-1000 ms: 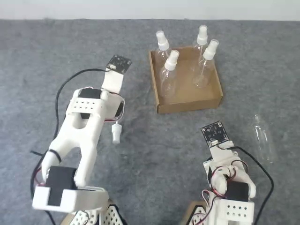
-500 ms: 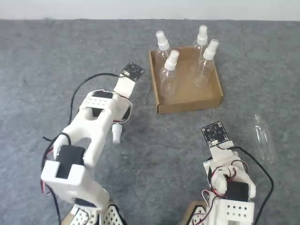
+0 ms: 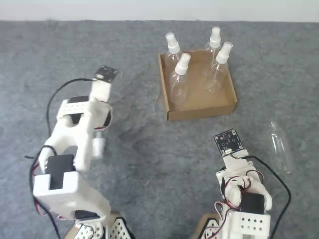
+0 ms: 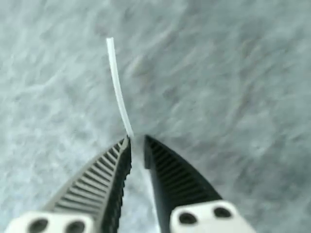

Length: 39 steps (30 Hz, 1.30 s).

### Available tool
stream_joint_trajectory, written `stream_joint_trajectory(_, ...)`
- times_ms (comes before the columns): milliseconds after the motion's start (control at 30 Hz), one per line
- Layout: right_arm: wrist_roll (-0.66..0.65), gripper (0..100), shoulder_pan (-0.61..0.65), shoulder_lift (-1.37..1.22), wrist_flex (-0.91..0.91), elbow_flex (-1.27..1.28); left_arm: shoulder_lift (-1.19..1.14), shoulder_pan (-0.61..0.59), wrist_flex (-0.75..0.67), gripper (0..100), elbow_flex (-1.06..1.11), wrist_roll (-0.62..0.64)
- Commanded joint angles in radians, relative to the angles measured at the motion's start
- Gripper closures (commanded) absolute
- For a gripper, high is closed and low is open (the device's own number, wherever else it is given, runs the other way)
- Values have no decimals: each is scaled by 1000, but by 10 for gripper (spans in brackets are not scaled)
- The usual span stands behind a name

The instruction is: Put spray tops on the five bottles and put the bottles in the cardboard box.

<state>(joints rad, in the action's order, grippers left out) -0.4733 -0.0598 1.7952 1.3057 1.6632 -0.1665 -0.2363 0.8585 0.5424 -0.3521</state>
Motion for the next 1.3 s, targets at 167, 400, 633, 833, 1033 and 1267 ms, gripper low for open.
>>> stream_joint_trajectory(167, 6, 931, 1, 8, 5, 20, 104, -64, 80, 945, -45, -3)
stream_joint_trajectory(400, 6, 931, 2, 8, 5, 20, 318, -46, 135, 912, -47, -6)
stream_joint_trajectory(633, 6, 931, 1, 8, 5, 20, 347, -120, 256, 873, -47, -71)
stream_joint_trajectory(833, 6, 931, 1, 8, 5, 20, 350, -212, 331, 765, -54, -176)
stream_joint_trajectory(1033, 6, 931, 1, 8, 5, 20, 338, -307, 413, 765, -65, -269)
stream_joint_trajectory(1267, 6, 931, 2, 8, 5, 20, 338, -322, 272, 765, 104, -356)
